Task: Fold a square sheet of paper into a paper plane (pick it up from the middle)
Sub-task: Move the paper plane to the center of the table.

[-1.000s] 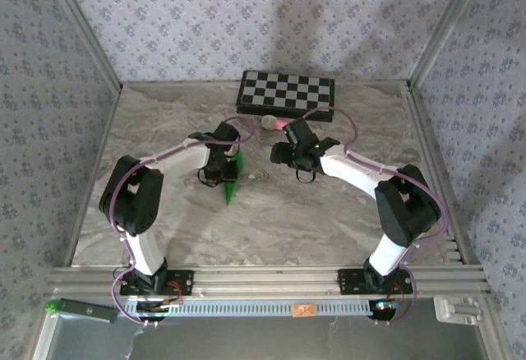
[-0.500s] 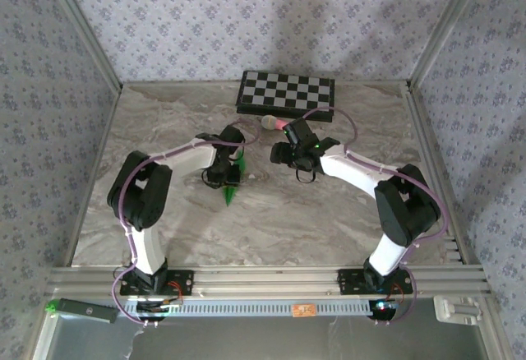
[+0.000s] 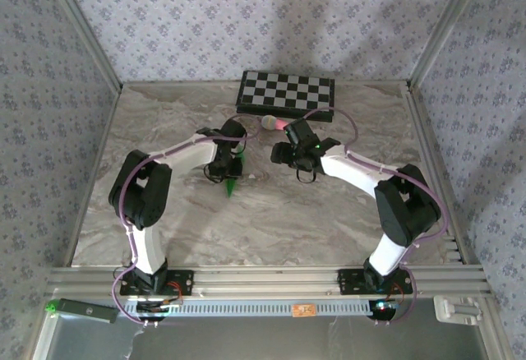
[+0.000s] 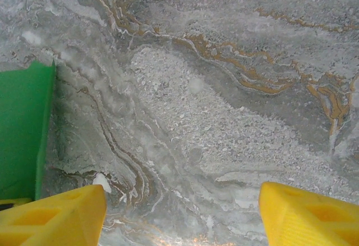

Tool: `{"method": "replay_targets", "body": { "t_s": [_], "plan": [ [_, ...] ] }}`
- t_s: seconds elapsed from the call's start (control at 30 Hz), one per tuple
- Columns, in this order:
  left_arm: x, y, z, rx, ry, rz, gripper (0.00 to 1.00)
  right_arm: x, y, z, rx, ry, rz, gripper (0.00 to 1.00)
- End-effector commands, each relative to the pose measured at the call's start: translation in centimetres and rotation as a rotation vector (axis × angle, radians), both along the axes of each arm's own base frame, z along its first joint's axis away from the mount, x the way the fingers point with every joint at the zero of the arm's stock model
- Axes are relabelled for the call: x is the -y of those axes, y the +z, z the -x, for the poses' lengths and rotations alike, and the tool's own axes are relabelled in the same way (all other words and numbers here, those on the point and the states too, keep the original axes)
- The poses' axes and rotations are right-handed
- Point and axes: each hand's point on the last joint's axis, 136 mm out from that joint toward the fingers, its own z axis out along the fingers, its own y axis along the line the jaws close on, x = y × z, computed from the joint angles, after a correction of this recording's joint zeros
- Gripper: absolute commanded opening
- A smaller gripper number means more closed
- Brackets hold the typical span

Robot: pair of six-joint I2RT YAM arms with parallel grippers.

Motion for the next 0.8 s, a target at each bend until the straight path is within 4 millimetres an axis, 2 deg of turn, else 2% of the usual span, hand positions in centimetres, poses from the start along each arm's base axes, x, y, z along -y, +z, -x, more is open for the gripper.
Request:
{"method": "replay_targets", "body": {
  "t_s": [0.0,0.23,0.47,0.63,0.77],
  "plan": [
    [0.3,1.2,-1.5,0.043,-0.008,-0.03,0.12,1.7,1.0,0.0,0.047,-0.057,0.004,0.74],
    [1.2,0.8,-4.7,0.076,0.007,-0.053,0.09,3.9,1.7,0.3,0.067,-0.098,-0.008,0.75],
    [2.1,0.1,-7.3,0.104,0.036,-0.061,0.05,5.1,1.2,0.6,0.05,-0.112,0.0,0.75],
    [2.1,-0.7,-8.0,0.107,0.06,-0.081,0.07,5.5,0.8,0.9,0.04,-0.118,-0.003,0.75],
    [2.4,-1.1,-8.4,0.102,0.073,-0.078,0.12,5.7,0.4,1.0,0.03,-0.118,-0.008,0.75]
  ]
}}
